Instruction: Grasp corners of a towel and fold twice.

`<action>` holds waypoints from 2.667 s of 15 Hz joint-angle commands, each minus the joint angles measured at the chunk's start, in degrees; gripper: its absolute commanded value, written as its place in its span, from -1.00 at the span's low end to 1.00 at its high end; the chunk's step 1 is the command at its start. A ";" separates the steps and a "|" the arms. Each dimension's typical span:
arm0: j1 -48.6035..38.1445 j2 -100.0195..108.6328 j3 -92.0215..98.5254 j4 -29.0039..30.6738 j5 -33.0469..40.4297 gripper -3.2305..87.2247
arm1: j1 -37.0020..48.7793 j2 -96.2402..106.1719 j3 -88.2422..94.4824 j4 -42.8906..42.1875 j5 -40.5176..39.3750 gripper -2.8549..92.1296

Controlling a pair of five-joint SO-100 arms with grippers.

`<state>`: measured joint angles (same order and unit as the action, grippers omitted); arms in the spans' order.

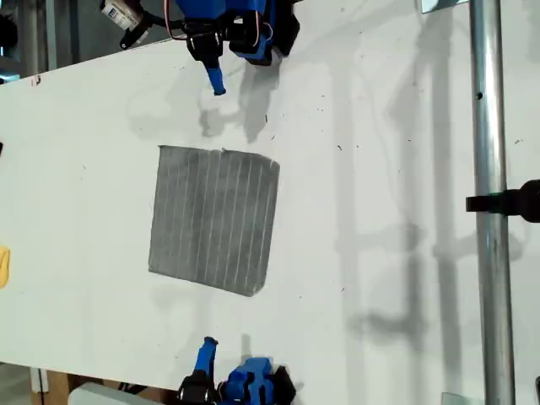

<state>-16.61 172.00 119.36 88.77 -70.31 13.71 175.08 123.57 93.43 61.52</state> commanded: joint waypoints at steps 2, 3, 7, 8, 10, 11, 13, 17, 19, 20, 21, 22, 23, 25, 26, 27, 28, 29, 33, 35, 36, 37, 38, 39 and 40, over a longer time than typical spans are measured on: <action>2.81 16.87 10.02 -0.70 -6.77 -0.94 | 0.79 3.16 -4.39 2.11 1.14 -0.94; 2.64 19.78 11.69 -0.35 -7.65 -0.94 | 1.05 3.34 -4.39 2.20 1.14 -0.91; 2.46 19.51 11.95 -2.29 -5.19 -0.94 | -1.14 0.26 -5.54 -0.44 -1.67 -0.72; 3.08 16.61 10.37 -3.69 -2.99 -0.94 | -3.43 -5.63 -8.79 -2.46 -4.31 -0.49; 4.04 1.41 0.09 -2.64 0.62 -0.77 | -6.24 -24.52 -22.41 -2.72 -10.99 -0.41; 4.57 -8.88 -8.44 0.18 2.64 -0.67 | -6.59 -33.40 -30.59 -0.44 -13.89 -0.37; 5.36 -24.17 -23.99 5.19 8.61 -0.54 | -7.47 -50.01 -44.56 6.68 -18.72 -0.24; 3.96 -38.67 -30.50 6.50 15.38 -0.49 | -6.77 -67.15 -46.23 10.55 -22.32 -0.15; 3.60 -42.45 -29.88 6.42 14.68 -0.48 | -5.80 -72.69 -42.45 7.47 -22.50 -0.15; 3.16 -42.80 -28.92 6.15 13.54 -0.48 | -5.45 -76.03 -40.96 4.83 -22.59 -0.16; 2.72 -42.80 -28.39 6.06 13.01 -0.48 | -5.10 -79.80 -39.73 1.41 -22.94 -0.16; 2.37 -42.71 -27.77 6.06 12.39 -0.49 | -4.31 -84.73 -39.55 -1.14 -23.38 -0.16; 2.29 -42.80 -27.51 5.98 12.04 -0.49 | -3.78 -89.47 -40.08 -3.87 -24.08 -0.16; 2.11 -42.89 -26.81 5.80 11.69 -0.50 | -2.81 -98.00 -41.48 -8.88 -24.96 -0.17; 2.11 -42.89 -26.46 5.80 11.51 -0.50 | -2.64 -101.51 -42.10 -10.81 -25.05 -0.17; 2.11 -42.63 -26.10 5.80 11.25 -0.50 | -2.29 -104.24 -42.10 -12.57 -25.14 -0.19; 2.11 -42.45 -25.75 5.80 10.99 -0.50 | -1.85 -106.17 -41.84 -14.06 -25.22 -0.20; 2.11 -42.36 -25.40 5.98 10.81 -0.51 | -1.23 -107.49 -41.48 -15.56 -25.49 -0.21; 2.55 -41.40 -23.20 5.98 8.70 -0.52 | 1.41 -111.45 -40.96 -20.48 -25.66 -0.70; 2.55 -40.34 -22.59 5.98 7.91 -0.56 | 1.14 -111.97 -40.96 -21.97 -24.43 -0.95; 2.55 -39.90 -22.32 6.06 7.56 -0.60 | 0.97 -111.97 -41.48 -22.06 -24.08 -0.95; 2.11 -40.08 -22.76 6.68 8.09 -0.77 | 0.70 -111.97 -42.10 -22.06 -23.99 -0.95; 1.49 -40.87 -24.17 7.47 8.79 -0.96 | 0.44 -111.97 -42.54 -22.06 -23.82 -0.95; 1.41 -41.92 -25.93 7.56 9.58 -0.97 | 0.26 -111.97 -42.80 -22.24 -23.64 -0.95; 1.49 -44.38 -28.74 7.73 12.04 -0.97 | 0.09 -111.97 -42.98 -22.24 -23.55 -0.95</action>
<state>-13.89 129.38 95.45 96.06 -60.29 14.15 62.93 82.44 72.07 37.09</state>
